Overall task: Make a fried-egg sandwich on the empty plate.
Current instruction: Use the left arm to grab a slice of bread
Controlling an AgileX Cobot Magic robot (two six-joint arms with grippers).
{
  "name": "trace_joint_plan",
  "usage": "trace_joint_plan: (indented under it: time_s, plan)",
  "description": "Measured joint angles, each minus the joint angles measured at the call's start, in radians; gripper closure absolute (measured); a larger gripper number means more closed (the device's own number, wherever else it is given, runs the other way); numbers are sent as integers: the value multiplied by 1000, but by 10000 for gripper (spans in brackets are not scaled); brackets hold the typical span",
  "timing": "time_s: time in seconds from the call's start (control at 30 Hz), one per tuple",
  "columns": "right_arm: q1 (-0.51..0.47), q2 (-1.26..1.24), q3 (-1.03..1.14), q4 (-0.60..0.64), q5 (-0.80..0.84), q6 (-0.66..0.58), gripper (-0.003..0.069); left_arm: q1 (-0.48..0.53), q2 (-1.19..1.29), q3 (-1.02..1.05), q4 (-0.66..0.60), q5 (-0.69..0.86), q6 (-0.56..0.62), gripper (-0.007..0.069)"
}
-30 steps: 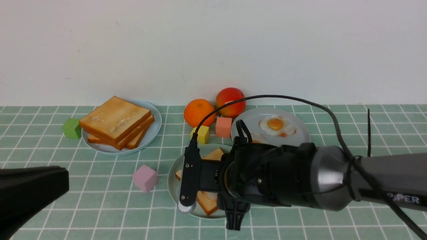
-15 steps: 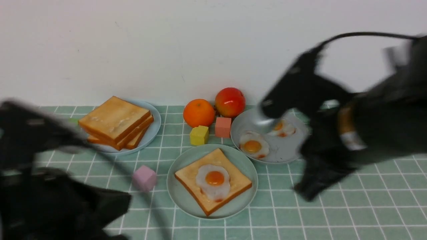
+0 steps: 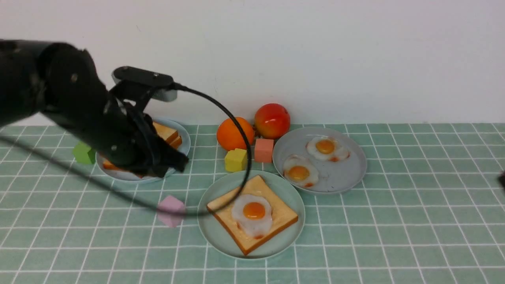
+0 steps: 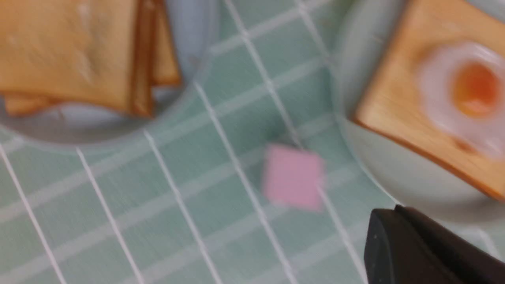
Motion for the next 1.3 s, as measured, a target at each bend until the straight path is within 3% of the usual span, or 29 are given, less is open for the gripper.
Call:
trace_joint_plan:
  time_s: [0.17,0.37,0.43,0.6,0.8,1.07,1.3]
  plan:
    - [0,-87,0,-1,8,0,671,71,149,-123,19,0,58,623]
    - [0,-158,0,-1,10,3,668,81,263,-223,191,-47,63,457]
    - [0,-166,0,-1,10,4,664,81,299,-231,243,-97,63,367]
    - [0,-169,37,0,5,4,662,81,370,-233,304,-192,63,263]
    - [0,-169,89,34,-17,4,659,81,433,-235,395,-253,63,281]
    - [0,-169,98,106,-47,4,655,80,448,-244,426,-259,47,455]
    - [0,-169,98,114,-49,4,651,80,410,-244,397,-234,47,462]
